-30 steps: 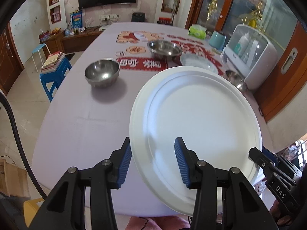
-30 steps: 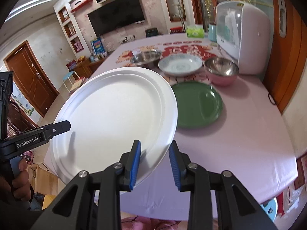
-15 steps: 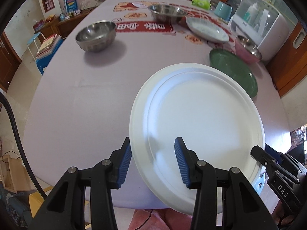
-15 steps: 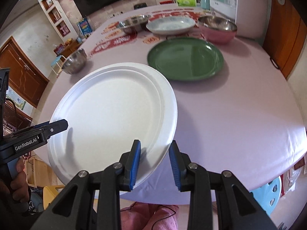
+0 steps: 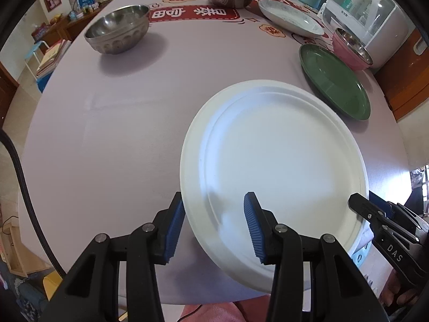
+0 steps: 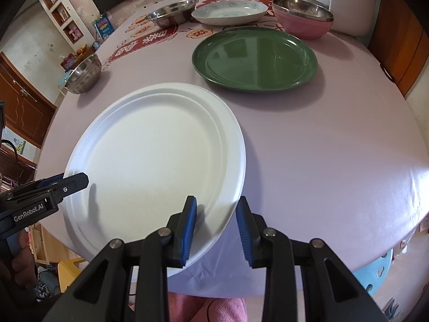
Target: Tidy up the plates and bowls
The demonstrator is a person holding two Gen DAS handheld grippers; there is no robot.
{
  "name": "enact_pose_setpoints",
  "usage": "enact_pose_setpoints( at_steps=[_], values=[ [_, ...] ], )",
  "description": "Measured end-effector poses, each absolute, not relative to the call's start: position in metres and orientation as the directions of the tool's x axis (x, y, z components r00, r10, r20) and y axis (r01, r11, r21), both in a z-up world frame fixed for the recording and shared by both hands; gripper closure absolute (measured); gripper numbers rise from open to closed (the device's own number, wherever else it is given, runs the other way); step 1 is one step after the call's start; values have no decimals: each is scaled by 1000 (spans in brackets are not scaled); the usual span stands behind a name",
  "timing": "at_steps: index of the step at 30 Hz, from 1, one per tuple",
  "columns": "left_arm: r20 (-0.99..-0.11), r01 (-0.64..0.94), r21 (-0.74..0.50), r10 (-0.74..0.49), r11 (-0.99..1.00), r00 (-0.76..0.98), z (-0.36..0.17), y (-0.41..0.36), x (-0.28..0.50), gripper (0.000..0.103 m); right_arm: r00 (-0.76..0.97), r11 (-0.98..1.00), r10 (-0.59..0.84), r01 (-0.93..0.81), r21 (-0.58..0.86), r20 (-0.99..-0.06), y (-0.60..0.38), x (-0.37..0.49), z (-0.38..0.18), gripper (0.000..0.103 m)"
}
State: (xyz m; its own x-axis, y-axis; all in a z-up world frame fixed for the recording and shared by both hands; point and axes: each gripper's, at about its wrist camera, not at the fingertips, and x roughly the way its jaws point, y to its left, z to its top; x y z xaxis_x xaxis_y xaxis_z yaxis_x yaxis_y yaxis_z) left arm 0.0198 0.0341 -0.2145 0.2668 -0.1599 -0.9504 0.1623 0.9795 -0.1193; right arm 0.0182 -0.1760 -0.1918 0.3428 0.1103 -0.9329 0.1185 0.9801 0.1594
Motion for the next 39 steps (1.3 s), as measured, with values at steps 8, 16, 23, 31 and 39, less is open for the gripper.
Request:
enact_pose_setpoints(
  at_steps=[8,16,23,31,39],
  values=[
    [-955,161,-171,-203,972,215,-218,49,27,60,310,974,75,181,136,-948,-181,20,-194,71],
    [-942,182,-188,-230,965,243,-199,62,41,47,310,963,40,243,120,-950,-187,17,-187,63],
    [-915,216,-208,-268,954,302,-166,60,57,31,360,954,-4,281,104,-933,-201,17,-165,56],
    [-875,293,-239,-337,926,349,-123,42,63,22,423,956,-26,275,101,-906,-222,27,-133,49],
    [-859,310,-201,-319,929,401,-92,13,55,22,488,974,-12,202,99,-872,-245,53,-102,38]
  ],
)
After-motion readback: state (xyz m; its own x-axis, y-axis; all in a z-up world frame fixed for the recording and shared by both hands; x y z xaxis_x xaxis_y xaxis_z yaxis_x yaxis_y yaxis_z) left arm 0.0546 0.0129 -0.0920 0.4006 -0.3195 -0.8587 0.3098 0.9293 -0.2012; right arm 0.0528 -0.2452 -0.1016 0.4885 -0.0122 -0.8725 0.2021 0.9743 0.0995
